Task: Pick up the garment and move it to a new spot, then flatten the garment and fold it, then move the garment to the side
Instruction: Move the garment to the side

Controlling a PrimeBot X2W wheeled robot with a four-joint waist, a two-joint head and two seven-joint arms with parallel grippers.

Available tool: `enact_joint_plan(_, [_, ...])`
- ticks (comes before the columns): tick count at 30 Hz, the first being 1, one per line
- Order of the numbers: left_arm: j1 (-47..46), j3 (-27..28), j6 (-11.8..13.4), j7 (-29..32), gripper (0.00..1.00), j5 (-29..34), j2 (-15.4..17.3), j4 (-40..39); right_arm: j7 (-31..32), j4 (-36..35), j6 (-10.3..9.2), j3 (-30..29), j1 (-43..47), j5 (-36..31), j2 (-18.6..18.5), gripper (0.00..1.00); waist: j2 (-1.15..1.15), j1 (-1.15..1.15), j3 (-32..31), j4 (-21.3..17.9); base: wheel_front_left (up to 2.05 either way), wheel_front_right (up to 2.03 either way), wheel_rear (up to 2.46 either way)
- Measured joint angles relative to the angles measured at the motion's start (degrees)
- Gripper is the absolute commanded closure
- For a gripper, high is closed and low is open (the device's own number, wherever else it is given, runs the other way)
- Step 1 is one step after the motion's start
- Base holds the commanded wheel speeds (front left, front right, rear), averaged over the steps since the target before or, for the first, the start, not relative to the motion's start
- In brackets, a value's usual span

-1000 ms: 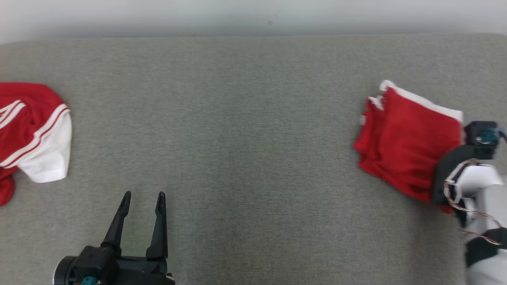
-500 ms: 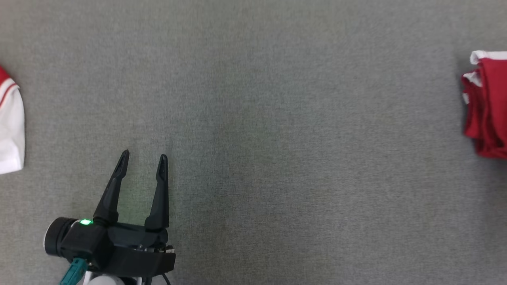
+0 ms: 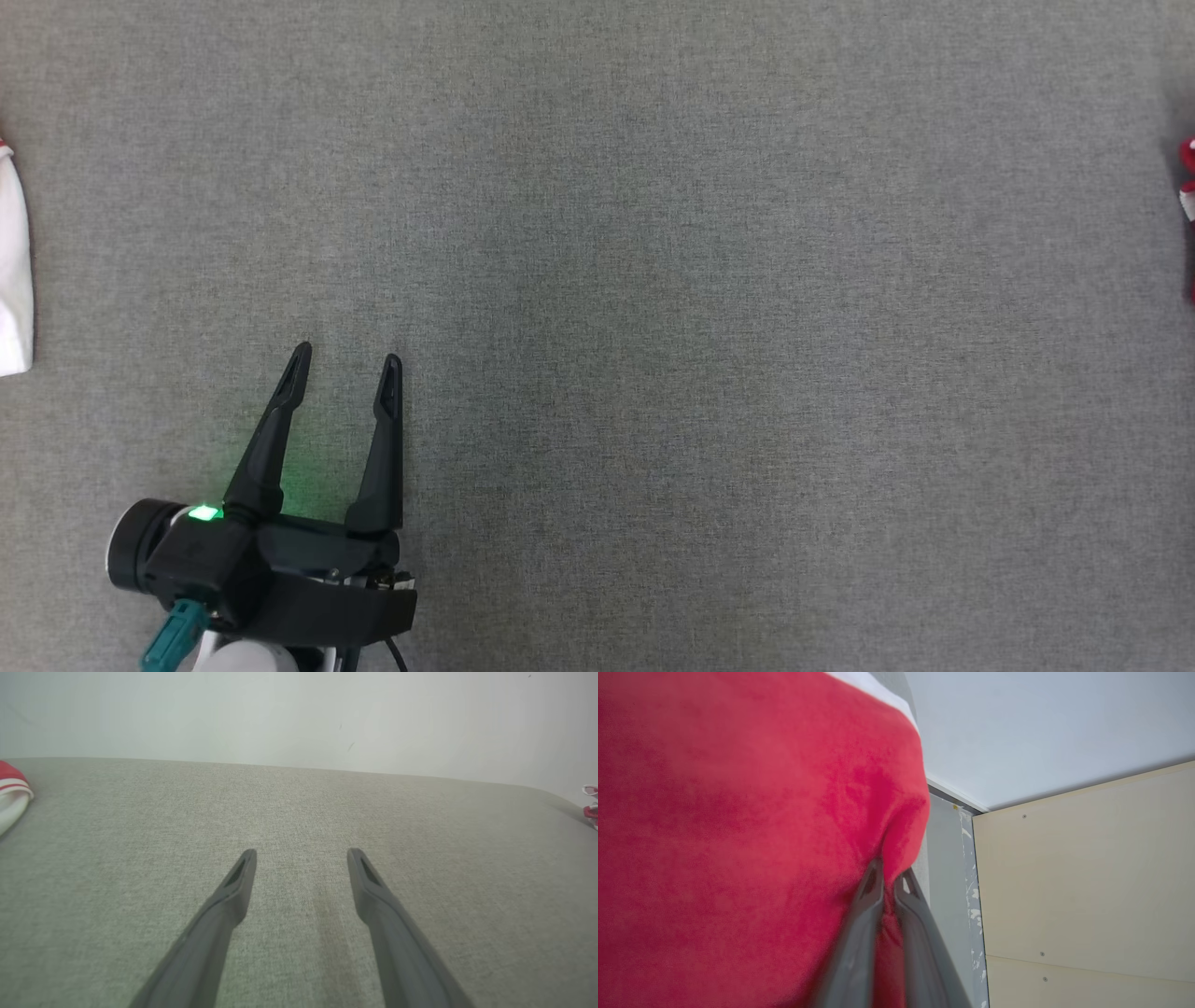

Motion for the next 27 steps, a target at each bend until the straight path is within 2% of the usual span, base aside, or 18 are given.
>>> enact_joint_plan(4, [-0.01,0.02,0.00,0.00,0.00,0.00,0.05,0.09,0.23,-0.70,0.00,-1.79,0.78,-1.35,1.27,1.00,0.00,0.00,-0.38,-0.17,0.00,0.00,0.00])
enact_joint_plan(5, [-0.02,-0.01,0.00,0.00,0.00,0.00,0.09,0.12,0.22,-1.23,0.00,-2.29,0.93,-1.69,1.64,0.82,0.00,-0.01,-0.53,-0.24,0.00,0.00,0.00])
enact_joint_plan(6, [-0.02,-0.01,0.00,0.00,0.00,0.00,0.13,0.23,-0.24,-1.63,0.00,-2.67,1.21,-1.98,2.04,0.73,0.00,-0.01,-0.71,-0.30,0.00,0.00,0.00])
enact_joint_plan(7, [-0.02,-0.02,0.00,0.00,0.00,0.00,0.21,0.35,-1.07,-1.97,0.00,-2.87,1.47,-2.07,2.58,0.53,0.00,-0.01,-0.92,-0.35,0.00,0.00,0.00])
enact_joint_plan(8, [-0.02,-0.04,0.00,0.00,0.00,0.00,0.24,0.40,-2.11,-2.26,0.00,-2.70,1.77,-2.20,2.96,0.53,0.00,-0.01,-1.15,-0.40,0.00,0.00,0.00])
enact_joint_plan(9, [-0.02,-0.08,0.00,0.00,0.00,0.00,0.23,0.48,-3.18,-2.71,0.00,-2.40,2.13,-2.43,3.33,0.04,0.00,-0.01,-1.41,-0.45,0.00,0.00,0.00])
enact_joint_plan(10, [-0.02,-0.25,0.00,0.00,0.00,0.00,0.23,0.59,-3.38,-3.00,0.00,-2.48,2.25,-2.81,3.74,0.00,0.00,-0.01,-1.70,-0.49,0.00,0.00,0.00])
enact_joint_plan(18, [0.59,0.22,0.00,0.00,0.00,-0.58,-0.58,1.78,-9.44,-4.54,0.00,-3.81,3.31,-2.60,7.38,0.00,-0.01,-0.02,-5.83,-0.33,0.00,0.00,0.00])
enact_joint_plan(19, [1.54,0.85,0.00,0.00,0.00,-0.57,-1.00,2.05,-12.39,-6.04,0.00,-3.31,4.93,-0.47,9.06,0.00,-0.01,-0.02,-7.44,-0.21,0.00,0.00,0.00])
enact_joint_plan(23, [3.30,1.99,0.00,0.00,0.00,-0.58,-1.53,2.82,-15.93,-9.16,0.00,-1.44,8.30,3.39,11.80,0.00,-0.01,-0.02,-10.24,-0.04,0.00,0.00,0.00])
enact_joint_plan(27, [5.65,3.53,0.00,0.01,0.00,-0.77,-2.44,4.15,-18.36,-14.50,0.00,1.81,14.48,11.55,17.00,0.00,-0.02,-0.02,-14.35,0.15,0.00,0.00,0.00])
